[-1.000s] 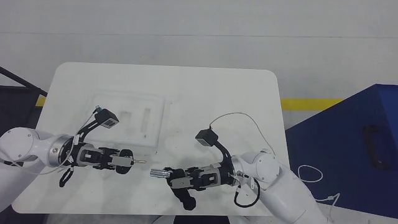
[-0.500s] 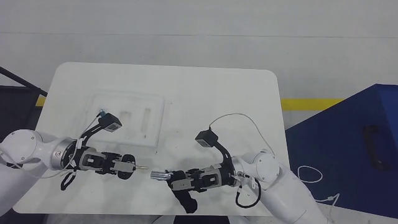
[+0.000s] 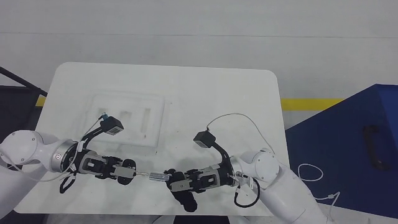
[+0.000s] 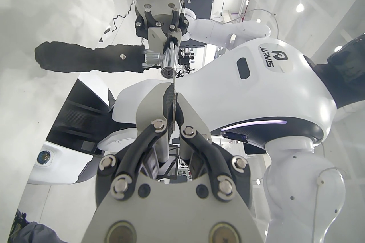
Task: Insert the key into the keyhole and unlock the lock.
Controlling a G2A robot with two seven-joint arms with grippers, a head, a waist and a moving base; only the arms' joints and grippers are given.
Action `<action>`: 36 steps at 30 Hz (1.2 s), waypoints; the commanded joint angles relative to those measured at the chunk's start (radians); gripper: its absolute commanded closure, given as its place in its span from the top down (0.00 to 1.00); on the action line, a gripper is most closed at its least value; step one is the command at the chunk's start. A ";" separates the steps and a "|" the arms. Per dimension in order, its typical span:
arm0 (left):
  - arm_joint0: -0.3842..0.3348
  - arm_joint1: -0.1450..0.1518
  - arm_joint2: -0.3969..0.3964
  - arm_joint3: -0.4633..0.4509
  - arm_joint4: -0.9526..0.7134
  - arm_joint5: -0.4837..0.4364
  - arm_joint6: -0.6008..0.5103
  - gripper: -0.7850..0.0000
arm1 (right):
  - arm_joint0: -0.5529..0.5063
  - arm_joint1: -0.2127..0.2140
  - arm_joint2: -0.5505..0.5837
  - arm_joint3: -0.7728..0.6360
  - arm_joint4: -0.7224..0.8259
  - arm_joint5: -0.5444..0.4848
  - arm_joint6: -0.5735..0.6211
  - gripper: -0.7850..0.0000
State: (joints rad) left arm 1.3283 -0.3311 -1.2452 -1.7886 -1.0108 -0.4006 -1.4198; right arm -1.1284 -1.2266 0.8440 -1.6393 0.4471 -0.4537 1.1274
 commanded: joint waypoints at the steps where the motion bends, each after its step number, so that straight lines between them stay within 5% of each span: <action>1: 0.005 -0.004 -0.008 -0.003 0.009 0.005 -0.005 0.00 | 0.001 0.000 -0.001 0.001 0.002 0.000 0.000 0.00; 36: 0.067 -0.078 -0.114 -0.017 0.089 0.045 -0.044 0.00 | -0.004 0.005 -0.004 -0.012 -0.013 -0.007 0.007 0.00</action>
State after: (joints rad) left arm 1.3952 -0.4079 -1.3578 -1.8044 -0.9240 -0.3551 -1.4651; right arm -1.1329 -1.2218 0.8399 -1.6505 0.4360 -0.4597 1.1343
